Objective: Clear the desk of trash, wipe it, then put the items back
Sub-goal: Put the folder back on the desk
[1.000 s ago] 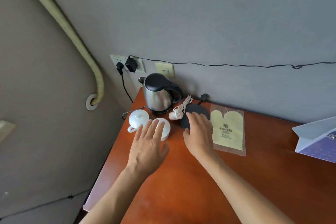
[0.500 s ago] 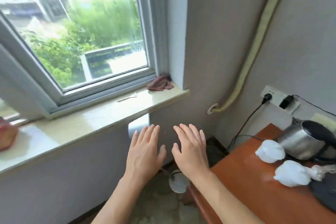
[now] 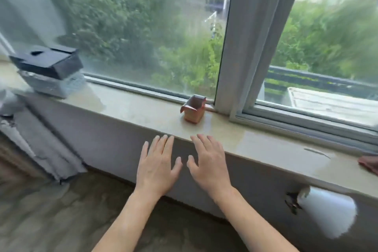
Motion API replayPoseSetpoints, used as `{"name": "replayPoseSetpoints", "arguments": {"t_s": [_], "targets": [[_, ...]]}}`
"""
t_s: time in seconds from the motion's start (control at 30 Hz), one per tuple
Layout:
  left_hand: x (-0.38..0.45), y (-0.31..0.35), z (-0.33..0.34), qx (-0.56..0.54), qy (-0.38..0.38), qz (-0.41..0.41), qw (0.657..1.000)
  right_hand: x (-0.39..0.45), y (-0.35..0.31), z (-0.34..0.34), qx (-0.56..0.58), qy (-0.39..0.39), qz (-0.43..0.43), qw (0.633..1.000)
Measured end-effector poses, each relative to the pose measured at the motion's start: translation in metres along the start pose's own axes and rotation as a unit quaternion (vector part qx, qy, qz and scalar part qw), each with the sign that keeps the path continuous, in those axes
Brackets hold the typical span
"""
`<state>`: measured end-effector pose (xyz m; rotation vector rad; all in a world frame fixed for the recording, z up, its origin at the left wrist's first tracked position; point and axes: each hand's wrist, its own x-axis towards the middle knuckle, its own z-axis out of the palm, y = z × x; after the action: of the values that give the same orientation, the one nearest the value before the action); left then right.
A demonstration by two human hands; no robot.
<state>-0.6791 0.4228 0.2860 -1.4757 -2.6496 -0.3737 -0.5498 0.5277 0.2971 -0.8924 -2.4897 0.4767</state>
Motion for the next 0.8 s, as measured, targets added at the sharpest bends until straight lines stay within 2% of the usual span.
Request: {"name": "replayPoseSetpoints", "arguments": {"t_s": [0.13,0.33,0.5,0.8], "targets": [[-0.008,-0.065,-0.016,0.029,0.013,-0.106,0.994,0.041,-0.05,0.041,0.027,-0.065,-0.076,0.995],[-0.009,-0.13,-0.03,0.069,0.034,-0.213,0.974,0.092,-0.107,0.08,0.046,-0.096,-0.165,0.981],[0.01,-0.16,-0.039,0.083,0.029,-0.267,0.96,0.138,-0.134,0.103,0.039,-0.142,-0.196,0.97],[0.09,-0.206,-0.042,0.117,0.027,-0.304,0.945,0.231,-0.155,0.141,0.064,-0.196,-0.196,0.959]]}}
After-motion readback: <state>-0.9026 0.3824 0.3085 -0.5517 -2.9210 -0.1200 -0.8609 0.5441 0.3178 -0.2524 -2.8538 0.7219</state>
